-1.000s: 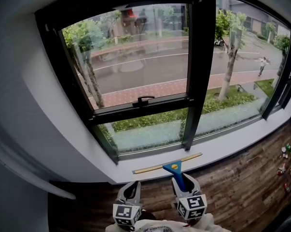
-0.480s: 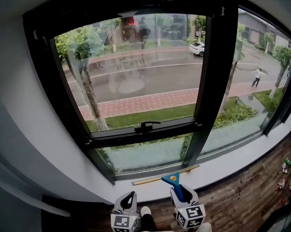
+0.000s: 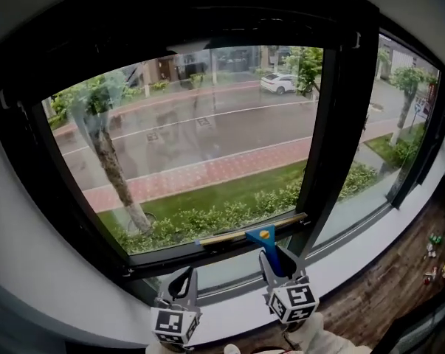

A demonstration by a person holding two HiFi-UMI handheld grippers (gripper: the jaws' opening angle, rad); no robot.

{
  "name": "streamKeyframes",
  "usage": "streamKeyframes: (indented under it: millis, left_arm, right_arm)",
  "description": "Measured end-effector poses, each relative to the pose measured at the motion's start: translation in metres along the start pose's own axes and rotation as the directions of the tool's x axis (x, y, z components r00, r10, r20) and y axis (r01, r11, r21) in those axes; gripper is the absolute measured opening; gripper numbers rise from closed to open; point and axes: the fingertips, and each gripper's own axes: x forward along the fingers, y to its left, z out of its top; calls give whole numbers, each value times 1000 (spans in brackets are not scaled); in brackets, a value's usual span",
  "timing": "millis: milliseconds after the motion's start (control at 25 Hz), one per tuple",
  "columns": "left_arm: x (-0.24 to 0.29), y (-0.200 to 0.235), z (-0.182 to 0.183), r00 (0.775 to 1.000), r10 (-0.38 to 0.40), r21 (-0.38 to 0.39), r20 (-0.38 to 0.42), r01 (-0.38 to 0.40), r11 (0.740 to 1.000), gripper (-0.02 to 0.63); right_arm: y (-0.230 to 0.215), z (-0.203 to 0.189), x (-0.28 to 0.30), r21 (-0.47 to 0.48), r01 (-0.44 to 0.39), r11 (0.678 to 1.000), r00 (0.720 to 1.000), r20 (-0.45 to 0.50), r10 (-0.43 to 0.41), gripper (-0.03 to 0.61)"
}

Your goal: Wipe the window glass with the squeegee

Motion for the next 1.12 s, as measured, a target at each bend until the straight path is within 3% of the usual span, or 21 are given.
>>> streamKeyframes:
  millis: [200, 400, 560, 760, 920, 1120]
  left_arm:
    - [58, 31, 119, 989, 0, 132, 148, -20, 991, 0]
    - [114, 38, 210, 975, -31, 95, 221, 10, 995, 0]
    - [143, 38, 269, 962, -53, 94, 267, 29, 995, -2]
    - [164, 40, 313, 957, -36, 167, 287, -14, 986, -2]
    - [170, 46, 340, 950, 4, 214, 312, -74, 974, 0]
    - [180, 43, 370, 941, 4, 247, 338, -93, 965, 0]
  right_arm:
    - [-28, 128, 55, -58, 7, 998, 981, 194, 5, 147]
    - [-51, 250, 96, -134, 45, 990, 929, 370, 8, 147]
    - [-59, 326, 115, -183, 68, 981, 882, 471, 27, 147]
    - [-70, 375, 143, -189, 97, 977, 861, 508, 13, 147]
    - [-75, 396, 157, -214, 119, 969, 853, 522, 10, 147]
    - [-83, 416, 169, -220, 129, 967, 847, 531, 8, 147]
